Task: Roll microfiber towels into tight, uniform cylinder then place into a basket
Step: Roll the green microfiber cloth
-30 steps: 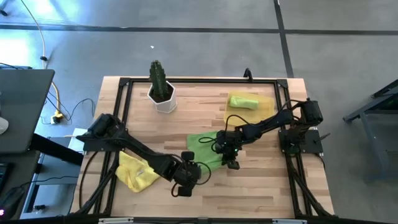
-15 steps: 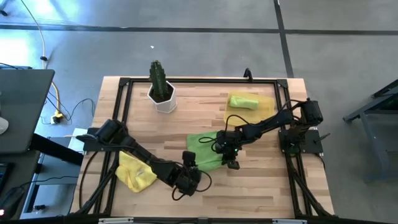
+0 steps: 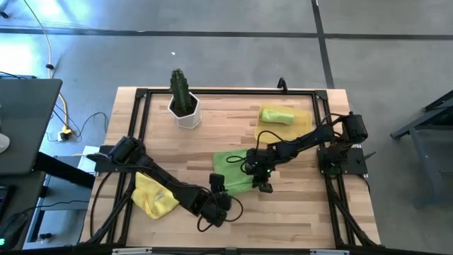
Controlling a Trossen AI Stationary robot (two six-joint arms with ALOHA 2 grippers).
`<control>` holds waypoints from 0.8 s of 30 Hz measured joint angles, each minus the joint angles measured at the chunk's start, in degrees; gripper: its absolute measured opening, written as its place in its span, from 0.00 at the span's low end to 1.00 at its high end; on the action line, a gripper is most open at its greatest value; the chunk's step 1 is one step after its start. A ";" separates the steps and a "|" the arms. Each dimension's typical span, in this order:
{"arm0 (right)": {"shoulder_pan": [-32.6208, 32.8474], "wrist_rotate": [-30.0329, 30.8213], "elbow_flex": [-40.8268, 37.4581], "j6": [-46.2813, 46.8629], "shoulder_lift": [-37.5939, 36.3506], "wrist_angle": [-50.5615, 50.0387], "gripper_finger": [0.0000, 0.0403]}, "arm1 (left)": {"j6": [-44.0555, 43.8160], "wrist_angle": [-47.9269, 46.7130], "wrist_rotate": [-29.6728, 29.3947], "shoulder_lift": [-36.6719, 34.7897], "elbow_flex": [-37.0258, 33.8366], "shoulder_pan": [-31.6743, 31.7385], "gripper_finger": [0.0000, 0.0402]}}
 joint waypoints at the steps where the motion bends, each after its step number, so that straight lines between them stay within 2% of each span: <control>1: 0.00 0.00 0.00 0.00 0.00 0.00 0.00 | -0.01 -0.45 -0.12 0.00 0.51 -0.15 0.44; 13: 0.00 -0.02 0.02 0.00 0.00 -0.09 0.00 | -6.80 -1.19 6.52 0.46 -3.41 1.21 0.44; 20: 0.00 -0.02 0.02 0.00 -0.02 -0.07 0.00 | -8.03 1.71 7.55 0.36 -6.45 2.66 0.44; 24: 0.00 -0.04 0.02 0.00 -0.02 -0.07 0.00 | -9.11 2.68 9.76 0.17 -6.99 3.65 0.40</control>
